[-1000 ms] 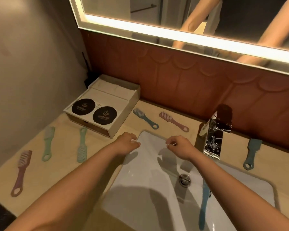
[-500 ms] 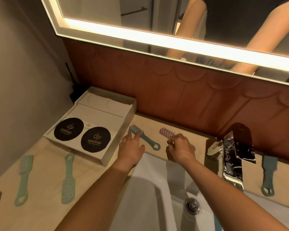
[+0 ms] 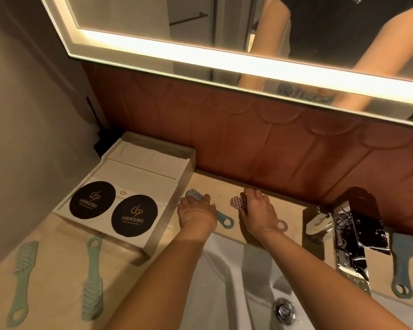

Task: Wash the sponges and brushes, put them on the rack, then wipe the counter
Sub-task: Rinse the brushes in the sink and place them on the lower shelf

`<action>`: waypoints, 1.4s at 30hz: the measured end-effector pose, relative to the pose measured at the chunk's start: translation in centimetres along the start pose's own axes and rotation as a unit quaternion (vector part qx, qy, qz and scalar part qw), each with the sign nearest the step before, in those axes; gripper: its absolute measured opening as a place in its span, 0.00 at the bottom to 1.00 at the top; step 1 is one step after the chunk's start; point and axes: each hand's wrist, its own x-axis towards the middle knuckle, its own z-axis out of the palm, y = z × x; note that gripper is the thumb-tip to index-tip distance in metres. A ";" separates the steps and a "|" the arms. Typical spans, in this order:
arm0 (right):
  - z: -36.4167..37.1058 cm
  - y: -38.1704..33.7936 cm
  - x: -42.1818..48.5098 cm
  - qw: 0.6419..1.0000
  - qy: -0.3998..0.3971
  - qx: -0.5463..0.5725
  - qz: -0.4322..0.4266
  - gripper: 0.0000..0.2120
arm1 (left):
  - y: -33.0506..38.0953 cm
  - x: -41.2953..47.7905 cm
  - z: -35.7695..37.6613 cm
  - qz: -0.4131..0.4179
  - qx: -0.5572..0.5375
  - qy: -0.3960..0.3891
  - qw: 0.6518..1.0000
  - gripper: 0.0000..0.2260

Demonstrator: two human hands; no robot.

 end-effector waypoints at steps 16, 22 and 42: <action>-2.4 0.3 -3.4 0.991 -0.049 0.121 0.032 0.16 | -1.1 -2.7 2.1 0.060 -0.227 0.195 0.952 0.16; -4.7 -0.6 -7.9 0.973 0.018 0.229 -0.003 0.16 | -1.4 -6.0 -0.1 0.115 -0.488 0.163 0.850 0.23; -5.3 6.2 -26.3 0.828 0.048 0.547 0.114 0.12 | -3.3 -23.8 1.9 0.215 -0.574 -0.005 0.790 0.17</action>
